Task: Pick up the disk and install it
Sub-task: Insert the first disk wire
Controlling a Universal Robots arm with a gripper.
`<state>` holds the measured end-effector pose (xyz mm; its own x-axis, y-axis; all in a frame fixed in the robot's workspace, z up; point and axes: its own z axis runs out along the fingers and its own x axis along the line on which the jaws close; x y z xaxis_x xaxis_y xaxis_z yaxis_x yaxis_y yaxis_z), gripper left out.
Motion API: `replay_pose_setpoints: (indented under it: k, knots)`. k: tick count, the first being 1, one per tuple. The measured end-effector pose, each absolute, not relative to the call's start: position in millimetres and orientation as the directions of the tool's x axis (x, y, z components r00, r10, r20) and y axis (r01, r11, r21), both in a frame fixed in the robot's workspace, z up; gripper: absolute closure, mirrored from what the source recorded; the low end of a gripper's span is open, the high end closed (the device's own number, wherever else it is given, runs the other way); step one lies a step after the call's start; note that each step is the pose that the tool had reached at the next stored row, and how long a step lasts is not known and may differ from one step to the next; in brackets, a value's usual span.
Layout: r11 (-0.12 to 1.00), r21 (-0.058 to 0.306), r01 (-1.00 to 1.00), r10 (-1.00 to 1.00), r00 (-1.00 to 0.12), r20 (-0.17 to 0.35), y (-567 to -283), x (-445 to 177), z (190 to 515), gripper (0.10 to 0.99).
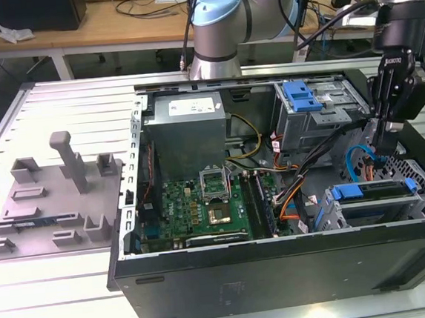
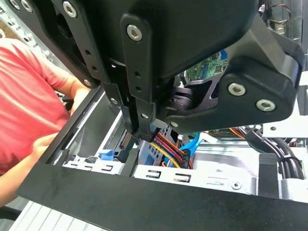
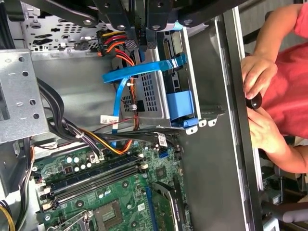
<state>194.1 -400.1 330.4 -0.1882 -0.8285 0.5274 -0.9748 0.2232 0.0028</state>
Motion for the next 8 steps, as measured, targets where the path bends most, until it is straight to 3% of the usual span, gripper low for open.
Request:
replay_pose_setpoints:
  k: [8]
  knots:
    - [0.226,0.001,-0.974,-0.824,-0.191,0.533,-400.0,194.1,329.7,0.89]
